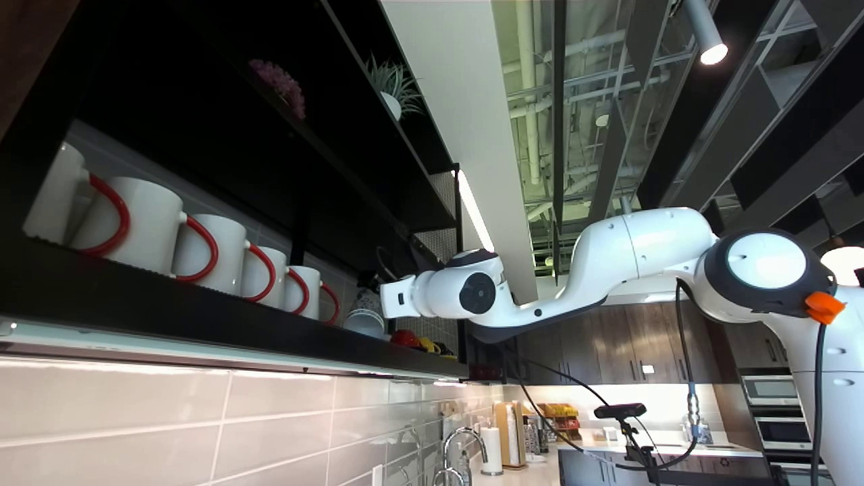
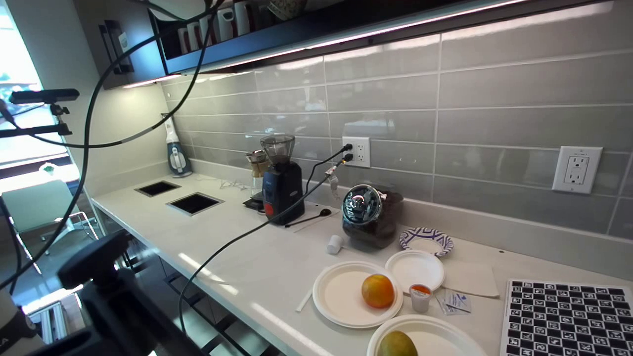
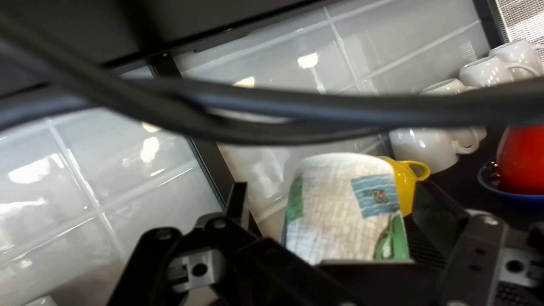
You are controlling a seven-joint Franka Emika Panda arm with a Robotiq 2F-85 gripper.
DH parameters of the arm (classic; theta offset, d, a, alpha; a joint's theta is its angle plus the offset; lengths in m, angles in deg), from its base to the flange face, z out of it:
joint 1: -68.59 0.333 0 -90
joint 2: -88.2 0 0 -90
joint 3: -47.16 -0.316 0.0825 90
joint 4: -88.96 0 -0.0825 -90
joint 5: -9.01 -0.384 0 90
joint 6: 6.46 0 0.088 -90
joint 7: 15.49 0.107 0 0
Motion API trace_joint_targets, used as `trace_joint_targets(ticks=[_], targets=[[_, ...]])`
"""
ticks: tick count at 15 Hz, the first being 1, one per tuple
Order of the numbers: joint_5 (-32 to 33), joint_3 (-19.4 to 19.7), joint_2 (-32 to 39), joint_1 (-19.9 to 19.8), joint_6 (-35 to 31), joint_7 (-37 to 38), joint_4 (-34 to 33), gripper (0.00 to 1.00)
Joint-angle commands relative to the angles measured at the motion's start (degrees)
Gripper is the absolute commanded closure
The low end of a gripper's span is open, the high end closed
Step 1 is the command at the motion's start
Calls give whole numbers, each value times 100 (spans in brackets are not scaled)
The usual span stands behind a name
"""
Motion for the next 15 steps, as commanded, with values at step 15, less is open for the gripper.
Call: trace_joint_targets(ticks=[15], targets=[[-2424, 607, -103, -28, -665, -645, -307, 0]])
